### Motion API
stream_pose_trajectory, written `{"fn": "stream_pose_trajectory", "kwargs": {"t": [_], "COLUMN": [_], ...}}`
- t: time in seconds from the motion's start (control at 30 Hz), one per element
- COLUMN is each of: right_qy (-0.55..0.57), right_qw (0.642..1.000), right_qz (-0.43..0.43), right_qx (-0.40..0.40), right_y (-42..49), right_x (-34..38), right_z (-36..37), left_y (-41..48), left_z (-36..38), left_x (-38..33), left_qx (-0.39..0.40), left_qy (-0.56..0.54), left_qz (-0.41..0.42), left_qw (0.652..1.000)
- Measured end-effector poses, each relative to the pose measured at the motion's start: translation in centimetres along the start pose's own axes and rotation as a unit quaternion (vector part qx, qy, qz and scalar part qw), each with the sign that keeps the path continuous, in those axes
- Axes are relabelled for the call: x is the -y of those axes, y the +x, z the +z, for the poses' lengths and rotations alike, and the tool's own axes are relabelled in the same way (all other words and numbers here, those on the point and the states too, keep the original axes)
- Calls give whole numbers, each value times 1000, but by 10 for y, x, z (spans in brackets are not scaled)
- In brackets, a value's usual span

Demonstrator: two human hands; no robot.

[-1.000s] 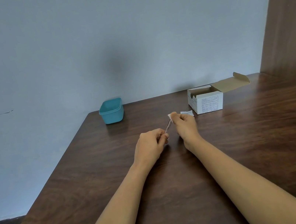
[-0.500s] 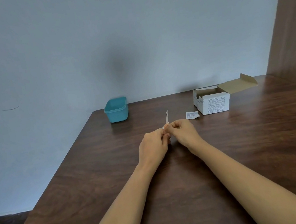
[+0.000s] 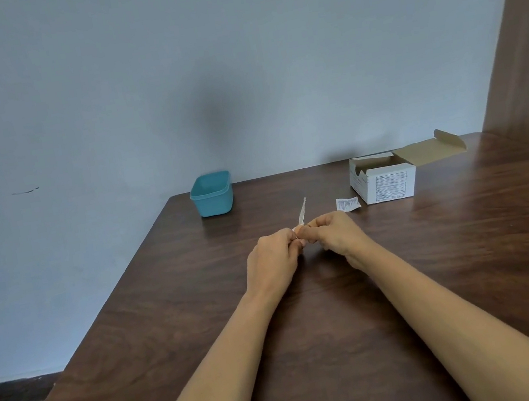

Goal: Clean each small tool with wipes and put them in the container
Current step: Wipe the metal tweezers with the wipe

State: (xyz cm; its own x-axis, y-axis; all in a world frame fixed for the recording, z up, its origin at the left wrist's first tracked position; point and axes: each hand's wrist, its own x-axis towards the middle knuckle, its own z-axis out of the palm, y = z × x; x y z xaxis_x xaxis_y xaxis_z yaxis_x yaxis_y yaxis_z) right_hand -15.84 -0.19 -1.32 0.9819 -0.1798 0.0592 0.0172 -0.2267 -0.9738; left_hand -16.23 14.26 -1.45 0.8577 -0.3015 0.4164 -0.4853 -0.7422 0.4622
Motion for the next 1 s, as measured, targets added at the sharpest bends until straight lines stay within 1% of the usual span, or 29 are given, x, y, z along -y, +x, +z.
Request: {"fn": "stream_pose_trajectory", "kwargs": {"t": [0.1, 0.23, 0.37, 0.57, 0.7, 0.87, 1.0], "right_qy": [25, 57, 116, 171, 193, 211, 213], "right_qw": [1000, 995, 987, 972, 966, 962, 960], "right_qz": [-1, -14, -9, 20, 33, 41, 41], "right_qx": [-6, -84, -112, -159, -171, -170, -177], "right_y": [-2, 0, -2, 2, 5, 5, 6], "right_x": [1, -3, 2, 5, 5, 7, 5], "right_z": [1, 8, 5, -6, -13, -16, -17], "left_y": [1, 4, 4, 4, 3, 1, 0], "left_z": [0, 2, 2, 3, 4, 2, -1], "left_x": [-2, -3, -5, -10, -11, -11, -13], "left_qx": [-17, -25, -4, 31, 42, 19, 26], "left_qy": [-24, -31, -13, 1, -2, -3, 15], "left_qz": [10, 11, 19, 42, 45, 39, 47], "left_qw": [1000, 999, 1000, 999, 998, 999, 998]}}
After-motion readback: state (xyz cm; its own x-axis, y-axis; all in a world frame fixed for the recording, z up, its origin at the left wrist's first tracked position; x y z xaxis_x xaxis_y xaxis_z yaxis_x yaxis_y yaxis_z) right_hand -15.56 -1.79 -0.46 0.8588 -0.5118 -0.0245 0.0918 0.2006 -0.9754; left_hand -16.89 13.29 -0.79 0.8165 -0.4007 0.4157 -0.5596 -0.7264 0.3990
